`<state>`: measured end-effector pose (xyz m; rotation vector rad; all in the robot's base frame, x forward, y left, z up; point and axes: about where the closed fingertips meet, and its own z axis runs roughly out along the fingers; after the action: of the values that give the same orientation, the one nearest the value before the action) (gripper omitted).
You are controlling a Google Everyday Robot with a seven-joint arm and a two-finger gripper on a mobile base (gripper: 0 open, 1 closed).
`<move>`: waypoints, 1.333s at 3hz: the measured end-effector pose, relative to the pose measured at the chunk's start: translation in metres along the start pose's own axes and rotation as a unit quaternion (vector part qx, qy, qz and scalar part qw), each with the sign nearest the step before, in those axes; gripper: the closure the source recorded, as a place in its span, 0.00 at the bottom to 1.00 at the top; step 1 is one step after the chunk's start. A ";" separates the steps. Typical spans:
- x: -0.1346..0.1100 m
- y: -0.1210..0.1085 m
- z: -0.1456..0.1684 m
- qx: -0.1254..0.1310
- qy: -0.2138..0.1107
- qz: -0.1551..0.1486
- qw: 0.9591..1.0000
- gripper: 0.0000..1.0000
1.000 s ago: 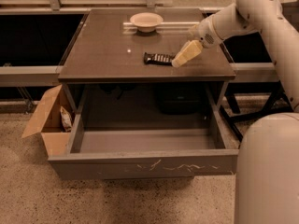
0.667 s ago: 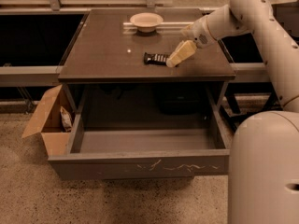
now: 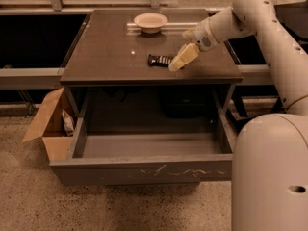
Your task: Place rxbar chocolate into top drawer
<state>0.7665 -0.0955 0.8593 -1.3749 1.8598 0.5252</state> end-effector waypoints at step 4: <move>-0.006 0.016 0.039 -0.042 -0.054 0.042 0.997 0.00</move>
Offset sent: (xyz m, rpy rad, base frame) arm 0.0018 0.0330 -0.0146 0.2029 0.0278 0.0786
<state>0.7647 -0.0589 0.8379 -1.3001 1.8313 0.7150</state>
